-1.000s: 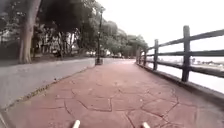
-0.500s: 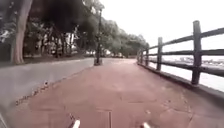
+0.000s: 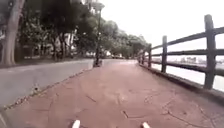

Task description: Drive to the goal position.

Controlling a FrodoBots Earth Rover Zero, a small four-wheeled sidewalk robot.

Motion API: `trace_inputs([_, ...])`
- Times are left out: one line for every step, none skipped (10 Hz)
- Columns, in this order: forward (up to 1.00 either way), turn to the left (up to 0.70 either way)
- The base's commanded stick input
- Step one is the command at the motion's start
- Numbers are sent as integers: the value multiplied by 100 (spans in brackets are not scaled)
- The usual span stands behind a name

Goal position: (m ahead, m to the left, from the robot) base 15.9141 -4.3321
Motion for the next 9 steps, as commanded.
trace_inputs([70,-4])
trace_inputs([70,-15])
trace_inputs([70,-28])
trace_inputs([70,-32])
trace_inputs([70,-10])
trace_inputs([70,-1])
trace_inputs([70,0])
trace_inputs([70,0])
trace_inputs([70,0])
